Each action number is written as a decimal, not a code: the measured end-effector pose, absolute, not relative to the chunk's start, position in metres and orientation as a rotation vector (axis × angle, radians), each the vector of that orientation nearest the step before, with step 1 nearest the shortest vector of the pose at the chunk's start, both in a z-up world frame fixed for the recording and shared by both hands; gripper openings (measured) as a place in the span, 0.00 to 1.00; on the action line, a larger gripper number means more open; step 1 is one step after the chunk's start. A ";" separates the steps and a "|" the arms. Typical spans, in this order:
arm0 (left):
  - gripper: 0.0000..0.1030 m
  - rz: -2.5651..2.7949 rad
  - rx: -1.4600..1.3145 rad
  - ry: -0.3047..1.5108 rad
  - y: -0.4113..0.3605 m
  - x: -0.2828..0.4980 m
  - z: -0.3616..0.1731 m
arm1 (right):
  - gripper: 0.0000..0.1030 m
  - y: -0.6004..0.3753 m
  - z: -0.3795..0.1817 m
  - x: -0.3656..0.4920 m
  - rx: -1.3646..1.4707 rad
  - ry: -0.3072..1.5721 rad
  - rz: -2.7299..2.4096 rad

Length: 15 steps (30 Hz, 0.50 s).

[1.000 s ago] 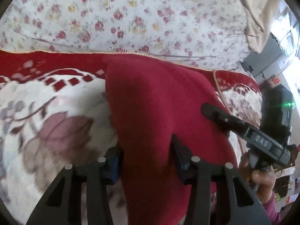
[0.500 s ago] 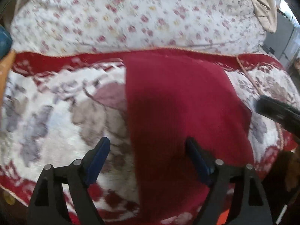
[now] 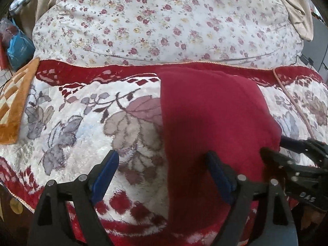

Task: Fold small clothes

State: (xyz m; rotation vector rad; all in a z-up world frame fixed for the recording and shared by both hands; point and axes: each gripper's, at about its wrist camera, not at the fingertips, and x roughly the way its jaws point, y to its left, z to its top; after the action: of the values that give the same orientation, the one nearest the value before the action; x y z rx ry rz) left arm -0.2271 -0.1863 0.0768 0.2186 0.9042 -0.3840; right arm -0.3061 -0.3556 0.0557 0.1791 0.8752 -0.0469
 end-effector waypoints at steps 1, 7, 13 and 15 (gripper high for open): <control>0.83 -0.378 0.213 0.898 -0.186 -0.227 0.078 | 0.58 -0.354 0.062 -0.308 0.181 0.857 -0.049; 0.83 -0.355 0.192 0.834 -0.184 -0.230 0.091 | 0.80 -0.343 0.093 -0.312 0.202 0.763 -0.093; 0.87 -0.327 0.165 0.797 -0.178 -0.231 0.103 | 0.81 -0.337 0.097 -0.308 0.210 0.760 -0.102; 0.90 -0.325 0.169 0.801 -0.176 -0.231 0.103 | 0.81 -0.337 0.096 -0.307 0.215 0.767 -0.102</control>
State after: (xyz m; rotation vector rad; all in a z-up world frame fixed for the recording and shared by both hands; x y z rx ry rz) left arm -0.2306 -0.1763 0.1033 0.1693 0.8012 -0.3250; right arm -0.3072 -0.3369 0.0956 0.2145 0.7667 -0.1019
